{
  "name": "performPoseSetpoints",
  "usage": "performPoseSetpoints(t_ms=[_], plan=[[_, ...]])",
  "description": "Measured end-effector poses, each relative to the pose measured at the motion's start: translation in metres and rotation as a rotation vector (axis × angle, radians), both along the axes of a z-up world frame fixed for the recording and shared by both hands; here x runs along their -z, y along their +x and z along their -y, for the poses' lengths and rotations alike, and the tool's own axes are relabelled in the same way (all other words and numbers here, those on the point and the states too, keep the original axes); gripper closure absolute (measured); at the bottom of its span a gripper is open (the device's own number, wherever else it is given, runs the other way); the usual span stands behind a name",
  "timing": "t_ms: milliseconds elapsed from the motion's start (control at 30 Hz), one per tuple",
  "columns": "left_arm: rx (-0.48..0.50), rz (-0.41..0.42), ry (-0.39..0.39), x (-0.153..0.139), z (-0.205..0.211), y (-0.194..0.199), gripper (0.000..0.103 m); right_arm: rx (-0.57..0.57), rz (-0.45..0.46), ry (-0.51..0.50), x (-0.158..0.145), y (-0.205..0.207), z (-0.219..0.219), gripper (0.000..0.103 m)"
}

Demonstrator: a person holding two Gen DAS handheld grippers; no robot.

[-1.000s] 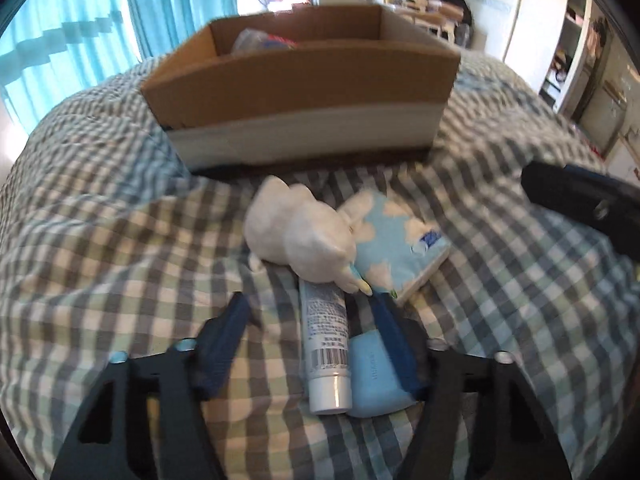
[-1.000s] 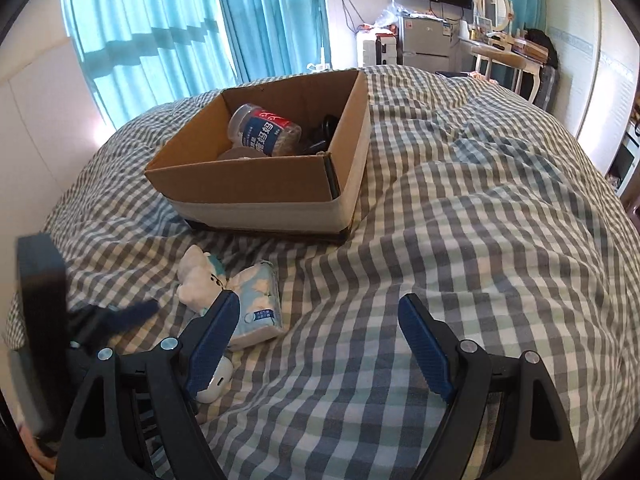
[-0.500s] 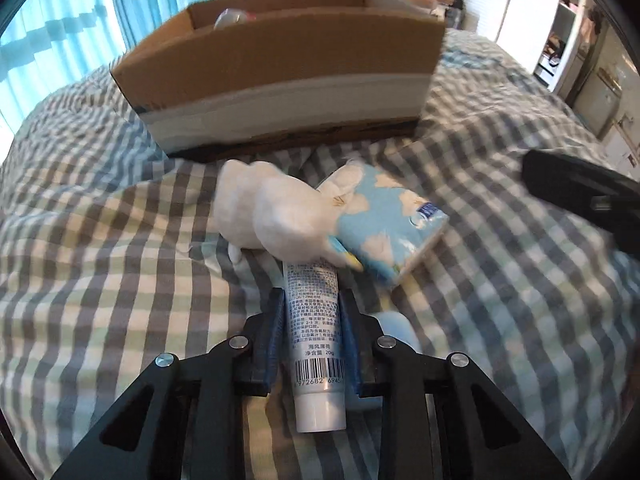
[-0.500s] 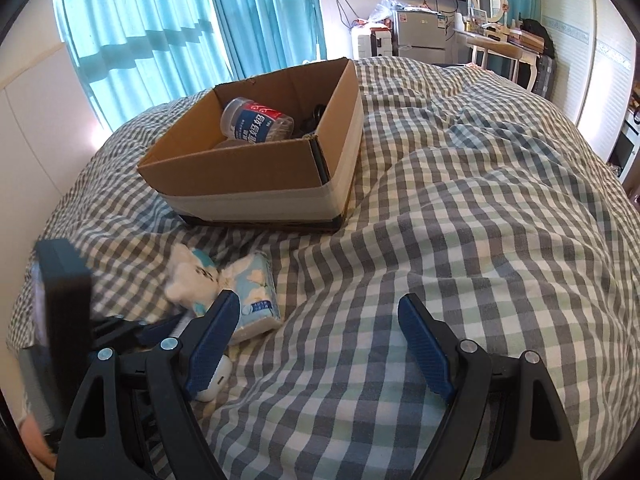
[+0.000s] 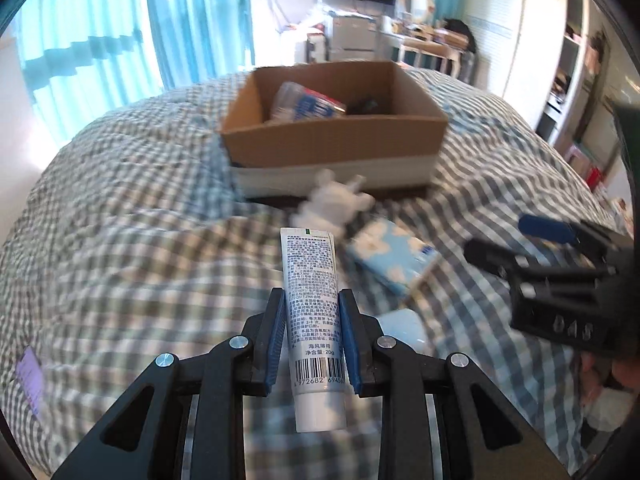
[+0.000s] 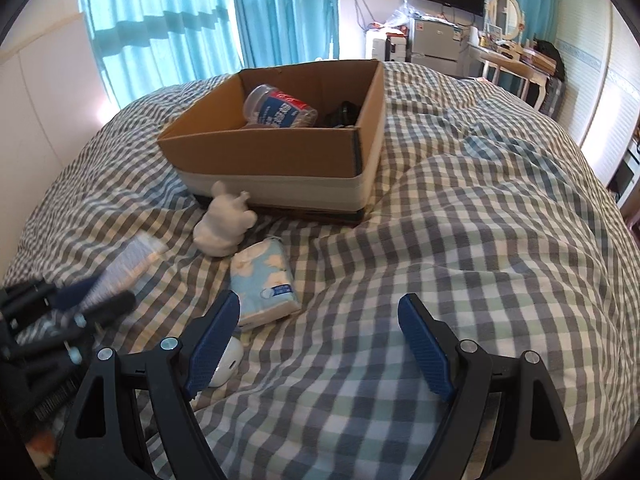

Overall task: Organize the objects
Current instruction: 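Lower the left tool and grasp the white tube, then grasp the blue floral tissue pack with the right tool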

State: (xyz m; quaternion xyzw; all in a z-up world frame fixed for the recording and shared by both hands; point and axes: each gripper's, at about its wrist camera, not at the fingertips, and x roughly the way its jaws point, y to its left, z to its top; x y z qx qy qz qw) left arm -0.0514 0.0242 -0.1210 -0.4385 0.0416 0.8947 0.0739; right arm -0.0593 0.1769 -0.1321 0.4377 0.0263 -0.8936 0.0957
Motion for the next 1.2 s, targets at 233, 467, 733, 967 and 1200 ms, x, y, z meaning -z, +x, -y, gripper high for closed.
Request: performPoseSetpoints(t_ms=[233, 467, 733, 967, 1200], plan=[[-0.052, -0.017, 0.015, -0.005, 0.027, -0.011, 0.077, -0.058, 0.020, 0.045, 0.010, -0.002, 0.023, 0.021], [-0.079, -0.022, 0.011, -0.001, 0.036, -0.032, 0.077, -0.104, 0.081, 0.073, 0.028, -0.029, 0.046, 0.021], [-0.096, 0.004, 0.021, 0.011, 0.044, -0.055, 0.077, -0.128, 0.173, 0.100, 0.061, -0.060, 0.064, 0.021], [-0.083, 0.035, 0.026, 0.022, 0.041, -0.065, 0.077, -0.122, 0.213, 0.116, 0.075, -0.071, 0.063, 0.029], [-0.088, 0.039, 0.026, 0.024, 0.040, -0.063, 0.077, -0.114, 0.198, 0.102, 0.069, -0.066, 0.055, 0.045]])
